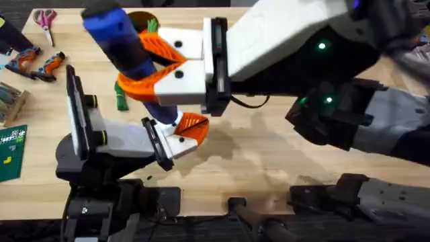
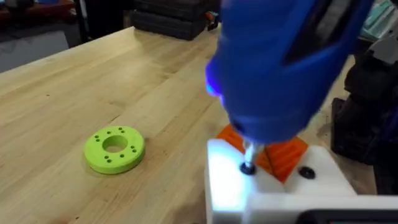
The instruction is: Pick up the gripper from the table and insert it into the empty holder that is missing its gripper. Then pick up a screw, insert it into the mounting hole, and use the screwdriver to tighten it. Finally, clean up the table by picking up the vegetable and placing it into the bucket.
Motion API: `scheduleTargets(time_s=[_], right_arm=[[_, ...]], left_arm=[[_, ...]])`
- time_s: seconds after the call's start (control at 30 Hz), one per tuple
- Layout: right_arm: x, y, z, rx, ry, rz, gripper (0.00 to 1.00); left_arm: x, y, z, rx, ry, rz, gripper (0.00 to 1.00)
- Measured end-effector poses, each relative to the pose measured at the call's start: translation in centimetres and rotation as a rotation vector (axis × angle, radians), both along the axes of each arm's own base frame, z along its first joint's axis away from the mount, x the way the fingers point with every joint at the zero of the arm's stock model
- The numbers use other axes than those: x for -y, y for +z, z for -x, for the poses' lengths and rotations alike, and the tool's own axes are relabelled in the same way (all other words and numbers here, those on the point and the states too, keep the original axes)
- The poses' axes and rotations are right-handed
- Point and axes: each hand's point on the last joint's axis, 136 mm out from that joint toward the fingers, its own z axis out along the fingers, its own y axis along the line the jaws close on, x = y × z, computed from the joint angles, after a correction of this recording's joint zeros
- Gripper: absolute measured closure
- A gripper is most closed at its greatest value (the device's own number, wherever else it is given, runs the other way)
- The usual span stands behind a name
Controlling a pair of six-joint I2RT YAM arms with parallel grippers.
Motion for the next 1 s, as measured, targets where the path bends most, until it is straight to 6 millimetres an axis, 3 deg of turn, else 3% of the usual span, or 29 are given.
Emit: scheduleTargets(time_s=[0.43,0.7,0.77,0.8,1.0], right_arm=[[0.7,4.8,-0.9,0.018,0.019,-0.054,0.975],[2.1,3.2,-5.5,-0.160,-0.102,0.190,0.975],[3.1,2.3,-7.0,-0.201,-0.177,0.266,0.975],[5.5,0.7,-9.8,-0.260,-0.336,0.373,0.975],[12.6,-2.2,-15.4,-0.388,-0.657,0.501,0.975]], left_arm=[[0.0,0.0,0.0,-0.001,0.000,0.000,0.997],[0.0,0.0,0.0,-0.001,0.000,0.000,0.997],[0.0,0.0,0.0,-0.001,0.000,0.000,0.997],[0.0,0.0,0.0,-0.001,0.000,0.000,0.997],[0.0,0.0,0.0,-0.001,0.000,0.000,0.997]])
